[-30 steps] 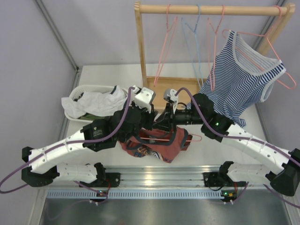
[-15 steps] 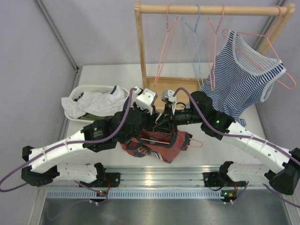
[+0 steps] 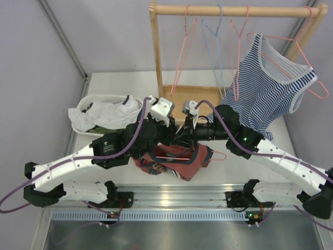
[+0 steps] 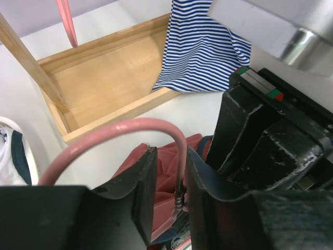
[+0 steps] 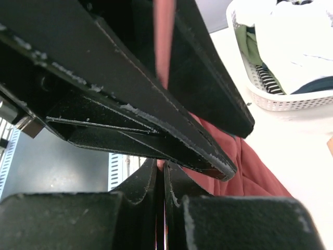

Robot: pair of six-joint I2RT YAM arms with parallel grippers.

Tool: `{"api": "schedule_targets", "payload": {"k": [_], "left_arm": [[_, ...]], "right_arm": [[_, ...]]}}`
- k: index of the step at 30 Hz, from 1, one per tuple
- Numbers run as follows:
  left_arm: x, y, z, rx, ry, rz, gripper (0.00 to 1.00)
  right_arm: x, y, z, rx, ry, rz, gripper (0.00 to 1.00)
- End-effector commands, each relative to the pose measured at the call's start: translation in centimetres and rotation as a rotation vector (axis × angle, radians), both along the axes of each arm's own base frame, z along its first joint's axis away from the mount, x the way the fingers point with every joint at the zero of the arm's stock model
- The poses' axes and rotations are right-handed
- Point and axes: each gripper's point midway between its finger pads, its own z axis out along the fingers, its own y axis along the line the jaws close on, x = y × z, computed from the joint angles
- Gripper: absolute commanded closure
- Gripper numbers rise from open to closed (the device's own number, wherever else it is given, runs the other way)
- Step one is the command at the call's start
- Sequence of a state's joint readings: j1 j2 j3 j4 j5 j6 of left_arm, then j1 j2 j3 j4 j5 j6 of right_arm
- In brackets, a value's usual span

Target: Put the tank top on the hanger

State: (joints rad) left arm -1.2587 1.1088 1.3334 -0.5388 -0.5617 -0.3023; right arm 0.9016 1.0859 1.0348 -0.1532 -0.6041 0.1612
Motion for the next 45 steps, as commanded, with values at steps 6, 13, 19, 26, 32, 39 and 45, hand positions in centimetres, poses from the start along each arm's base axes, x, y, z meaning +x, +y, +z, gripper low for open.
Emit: {"api": "schedule_targets", "payload": {"k": [6,13,19,26,32,39,45], "left_arm": [[0.0,-0.2,3.3,-0.087,-0.043,-0.005,0.53],[-0.8,0.0,3.9,-0.112,-0.050,-0.044,0.41],[-1.0,0.1,4.4,-0.130,-0.053,-0.052,0.27],[-1.0,1.2,4.7,-0.153,-0.046,-0.019,0.14],[-1.4,1.3,6.0,-0.188,-0.059,-0.043,0.11],[-1.3,1.8,7.4,-0.213,-0.069,-0.026,0.11],[-1.4,3.3,9.1,-0.279,-0.088,0.002,0.11]], "right_arm": [[-0.3,-0.5,3.7,0.127,-0.094,-0.062,1.00],[0.4,-0.9,3.5,0.133,-0.090,-0.123,1.00],[0.7,-1.1,3.3,0.134,-0.085,-0.146,1.00],[1.0,-1.2,3.0,0.128,-0.082,-0.163,1.00],[1.3,-1.3,2.8,0.127,-0.082,-0.182,1.00],[1.5,-1.7,3.0,0.137,-0.083,-0.213,1.00],[1.7,-2.4,2.7,0.137,-0.071,-0.251,1.00]]}}
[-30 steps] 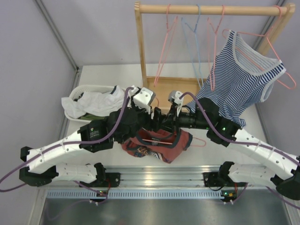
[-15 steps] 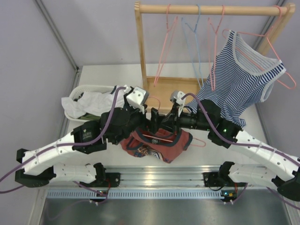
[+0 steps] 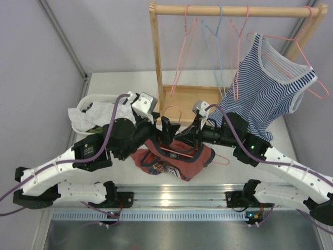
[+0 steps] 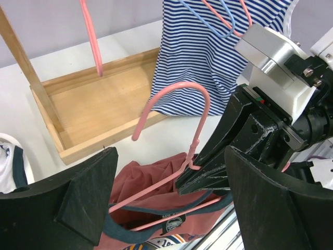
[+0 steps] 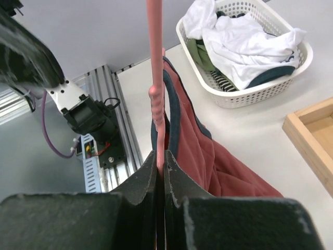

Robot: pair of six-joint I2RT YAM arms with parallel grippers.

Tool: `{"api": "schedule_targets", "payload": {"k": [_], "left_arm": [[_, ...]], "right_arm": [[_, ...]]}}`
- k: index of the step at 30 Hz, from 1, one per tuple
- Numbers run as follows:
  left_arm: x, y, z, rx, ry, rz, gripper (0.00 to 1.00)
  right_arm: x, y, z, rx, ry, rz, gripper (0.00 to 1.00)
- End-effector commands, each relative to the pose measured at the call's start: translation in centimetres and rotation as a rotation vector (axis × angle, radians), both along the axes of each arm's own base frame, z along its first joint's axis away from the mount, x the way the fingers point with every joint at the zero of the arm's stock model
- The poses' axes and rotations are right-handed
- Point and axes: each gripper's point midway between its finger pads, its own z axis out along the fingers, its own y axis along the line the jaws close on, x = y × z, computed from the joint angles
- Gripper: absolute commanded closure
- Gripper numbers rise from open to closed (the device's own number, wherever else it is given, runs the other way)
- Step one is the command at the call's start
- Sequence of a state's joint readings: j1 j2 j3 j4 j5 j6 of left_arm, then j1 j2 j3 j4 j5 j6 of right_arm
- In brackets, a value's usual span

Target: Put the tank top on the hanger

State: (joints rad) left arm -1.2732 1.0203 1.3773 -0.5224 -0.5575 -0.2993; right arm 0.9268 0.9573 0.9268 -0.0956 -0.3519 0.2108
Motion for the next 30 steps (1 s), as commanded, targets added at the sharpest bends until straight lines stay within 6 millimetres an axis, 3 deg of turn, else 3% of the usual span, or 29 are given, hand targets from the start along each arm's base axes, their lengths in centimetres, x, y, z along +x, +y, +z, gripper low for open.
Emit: {"api": "schedule_targets", "payload": {"k": [1,9,16,30], "left_arm": [[-0.3,1.6,4.6,-0.151,-0.045,0.018,0.12],[-0.8,3.4,7.2,-0.217,-0.106,0.010,0.12],[-0.8,3.8,7.8,-0.221,-0.124,0.013,0.13],[-1.1,3.9,7.8,-0.226,-0.122,0.001,0.13]], "right_arm": [[0.0,-0.4,2.5,0.093,-0.041,-0.032,1.00],[1.0,-3.2,3.3,0.198,-0.036,-0.187,1.00],[1.5,-7.7,4.9,0.392,-0.025,-0.374,1.00],[2.7,-16.1,2.6,0.552,0.051,-0.719,1.00]]}}
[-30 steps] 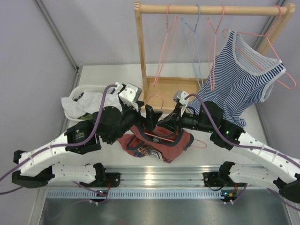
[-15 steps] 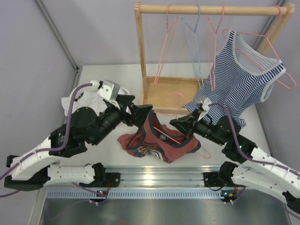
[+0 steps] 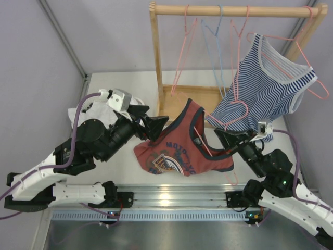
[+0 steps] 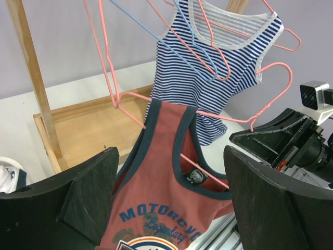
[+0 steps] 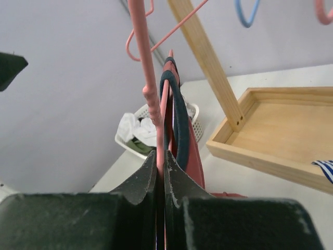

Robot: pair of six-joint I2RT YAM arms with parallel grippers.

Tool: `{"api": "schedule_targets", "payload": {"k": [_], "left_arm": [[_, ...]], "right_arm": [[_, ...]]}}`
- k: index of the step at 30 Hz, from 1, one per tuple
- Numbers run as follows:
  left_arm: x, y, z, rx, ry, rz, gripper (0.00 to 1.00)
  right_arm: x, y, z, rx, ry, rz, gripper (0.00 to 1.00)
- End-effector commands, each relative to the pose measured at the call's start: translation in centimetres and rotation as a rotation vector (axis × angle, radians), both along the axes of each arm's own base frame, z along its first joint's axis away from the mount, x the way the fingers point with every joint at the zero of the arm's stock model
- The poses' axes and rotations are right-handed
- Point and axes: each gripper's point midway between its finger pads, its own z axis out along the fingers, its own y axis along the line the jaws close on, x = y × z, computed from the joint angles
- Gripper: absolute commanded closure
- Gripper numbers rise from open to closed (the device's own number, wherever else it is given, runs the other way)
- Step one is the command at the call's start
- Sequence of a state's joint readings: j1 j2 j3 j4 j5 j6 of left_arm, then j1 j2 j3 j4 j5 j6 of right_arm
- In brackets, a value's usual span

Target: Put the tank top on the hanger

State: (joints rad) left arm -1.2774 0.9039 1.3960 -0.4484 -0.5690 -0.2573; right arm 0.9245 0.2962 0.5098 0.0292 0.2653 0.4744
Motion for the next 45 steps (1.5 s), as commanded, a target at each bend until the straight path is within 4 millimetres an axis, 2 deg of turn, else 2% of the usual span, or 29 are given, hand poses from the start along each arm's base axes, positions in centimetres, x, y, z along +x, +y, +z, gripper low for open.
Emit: {"api": "schedule_targets", "payload": {"k": [1,5,13,24,35,40,45], "left_arm": [[-0.2,0.3,2.3,-0.060,-0.033,-0.005,0.13],[-0.2,0.2,2.4,-0.060,-0.033,-0.010,0.14],[-0.2,0.1,2.3,-0.059,-0.033,-0.010,0.14],[-0.2,-0.4,2.1,-0.052,-0.029,-0.021,0.14],[-0.4,-0.5,2.2,-0.060,-0.024,-0.034,0.14],[-0.5,-0.5,2.1,-0.060,-0.023,-0.038,0.14],[-0.5,-0.2,2.0,-0.057,-0.023,-0.034,0.14]], "right_arm": [[0.9,-2.7,1.2,0.096,0.018,-0.130,1.00],[1.7,-3.8,0.3,0.081,0.067,-0.208,1.00],[2.4,-4.5,-1.3,0.076,0.118,-0.265,1.00],[3.5,-6.4,-1.5,0.055,0.165,-0.395,1.00],[5.3,-8.0,0.0,0.021,0.199,-0.510,1.00],[6.6,-7.7,0.0,0.011,0.215,-0.495,1.00],[7.8,-9.5,1.7,-0.011,0.183,-0.532,1.00]]}}
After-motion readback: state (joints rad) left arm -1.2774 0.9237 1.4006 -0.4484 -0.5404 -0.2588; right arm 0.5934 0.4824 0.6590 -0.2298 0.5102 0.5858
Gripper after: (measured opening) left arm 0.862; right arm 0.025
